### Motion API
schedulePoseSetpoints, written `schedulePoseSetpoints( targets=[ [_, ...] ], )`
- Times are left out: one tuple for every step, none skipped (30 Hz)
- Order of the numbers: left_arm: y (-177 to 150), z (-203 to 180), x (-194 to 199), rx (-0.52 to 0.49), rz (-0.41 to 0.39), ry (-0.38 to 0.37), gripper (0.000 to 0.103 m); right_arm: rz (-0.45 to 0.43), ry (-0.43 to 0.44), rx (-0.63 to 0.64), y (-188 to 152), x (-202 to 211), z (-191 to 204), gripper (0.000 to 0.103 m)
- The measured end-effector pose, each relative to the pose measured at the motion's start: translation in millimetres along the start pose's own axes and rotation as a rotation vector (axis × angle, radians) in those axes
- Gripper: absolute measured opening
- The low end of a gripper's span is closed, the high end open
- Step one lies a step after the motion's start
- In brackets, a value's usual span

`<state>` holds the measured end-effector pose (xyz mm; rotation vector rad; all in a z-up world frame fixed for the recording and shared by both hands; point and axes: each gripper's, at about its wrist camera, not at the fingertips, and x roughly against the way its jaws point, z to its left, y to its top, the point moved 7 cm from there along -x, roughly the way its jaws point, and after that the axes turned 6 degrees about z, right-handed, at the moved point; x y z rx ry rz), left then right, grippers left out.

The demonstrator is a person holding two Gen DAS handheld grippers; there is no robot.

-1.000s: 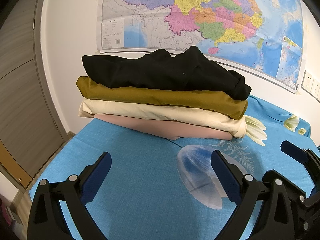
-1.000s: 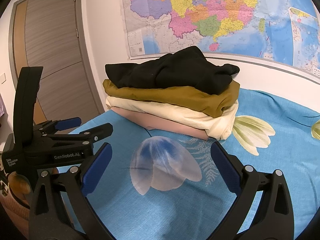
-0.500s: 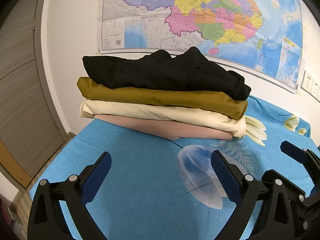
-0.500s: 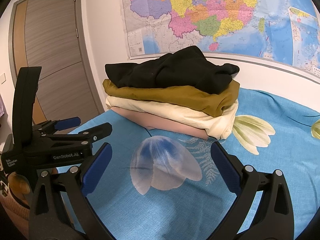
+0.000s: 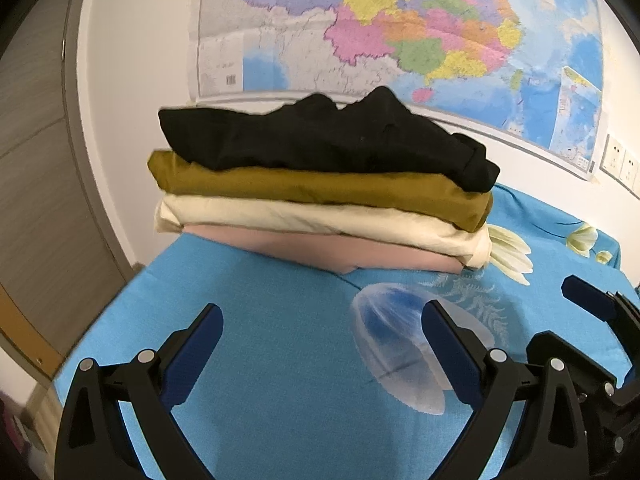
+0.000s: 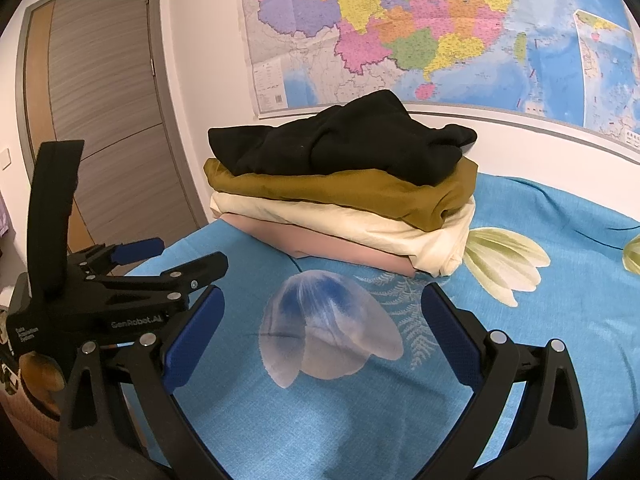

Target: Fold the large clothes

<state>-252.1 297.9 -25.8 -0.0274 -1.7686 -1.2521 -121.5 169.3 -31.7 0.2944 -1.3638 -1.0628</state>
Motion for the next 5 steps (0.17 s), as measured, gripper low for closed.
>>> schedulePoseSetpoints(
  targets=[
    [-0.4, -0.4, -1.4, 0.005, 0.005, -0.008, 0.096, -0.001, -0.003, -0.003, -0.5, -0.3, -0.9, 0.097],
    [-0.3, 0.4, -2.8, 0.012, 0.005, -0.008, 0.096, -0.001, -0.006, -0.004, -1.2, -0.2, -1.7, 0.097],
    [-1.4, 0.5, -4.1, 0.016, 0.008, -0.010, 0.096, 0.000, -0.010, -0.008, -1.5, -0.5, -2.7, 0.097],
    [-2.0, 0.1, -6.0, 0.021, 0.015, -0.019, 0.096, 0.002, -0.016, -0.008, -2.1, -0.7, -3.5, 0.097],
    [-2.8, -0.9, -8.9, 0.024, 0.026, -0.034, 0.096, 0.005, -0.023, -0.008, -2.8, -1.2, -4.4, 0.097]
  ],
)
